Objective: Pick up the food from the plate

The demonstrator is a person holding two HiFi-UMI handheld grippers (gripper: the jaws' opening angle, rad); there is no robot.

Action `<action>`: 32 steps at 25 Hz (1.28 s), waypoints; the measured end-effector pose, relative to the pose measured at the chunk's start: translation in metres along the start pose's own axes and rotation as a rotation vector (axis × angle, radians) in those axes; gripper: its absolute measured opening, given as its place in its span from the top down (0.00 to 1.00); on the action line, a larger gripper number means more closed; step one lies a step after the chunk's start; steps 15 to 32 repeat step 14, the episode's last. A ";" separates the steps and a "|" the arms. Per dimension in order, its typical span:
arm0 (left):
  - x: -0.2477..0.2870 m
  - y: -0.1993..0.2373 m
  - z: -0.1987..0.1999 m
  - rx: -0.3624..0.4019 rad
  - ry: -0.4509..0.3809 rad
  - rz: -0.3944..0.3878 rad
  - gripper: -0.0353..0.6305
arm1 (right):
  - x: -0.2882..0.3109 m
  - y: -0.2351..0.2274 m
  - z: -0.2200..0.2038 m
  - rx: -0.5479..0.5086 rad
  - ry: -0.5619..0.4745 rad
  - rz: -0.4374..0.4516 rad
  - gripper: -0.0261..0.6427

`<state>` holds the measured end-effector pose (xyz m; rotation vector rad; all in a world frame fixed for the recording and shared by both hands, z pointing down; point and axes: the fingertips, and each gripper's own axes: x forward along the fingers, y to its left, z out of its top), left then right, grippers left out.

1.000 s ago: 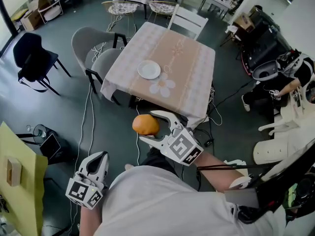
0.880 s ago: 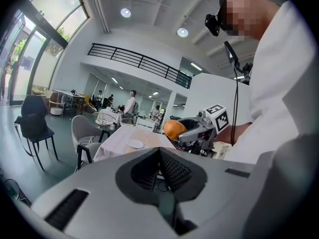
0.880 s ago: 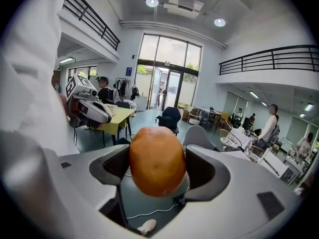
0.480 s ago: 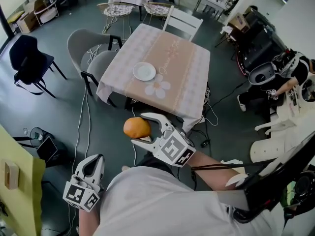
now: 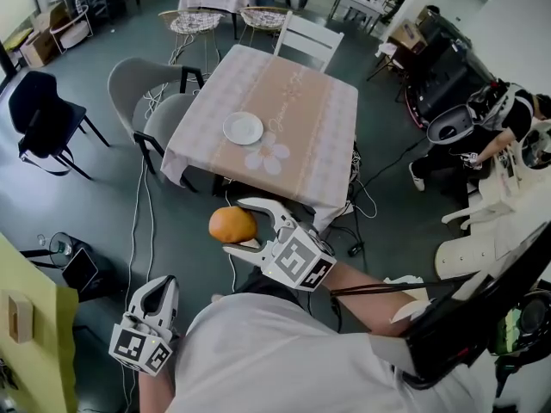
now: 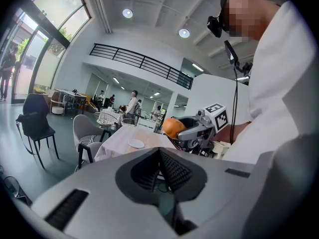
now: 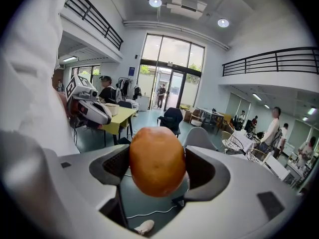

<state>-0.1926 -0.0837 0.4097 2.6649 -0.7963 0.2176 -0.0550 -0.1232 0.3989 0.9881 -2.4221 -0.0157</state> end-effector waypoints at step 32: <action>0.025 -0.001 0.009 -0.002 0.001 -0.010 0.93 | -0.007 -0.026 -0.008 0.002 0.007 -0.012 0.43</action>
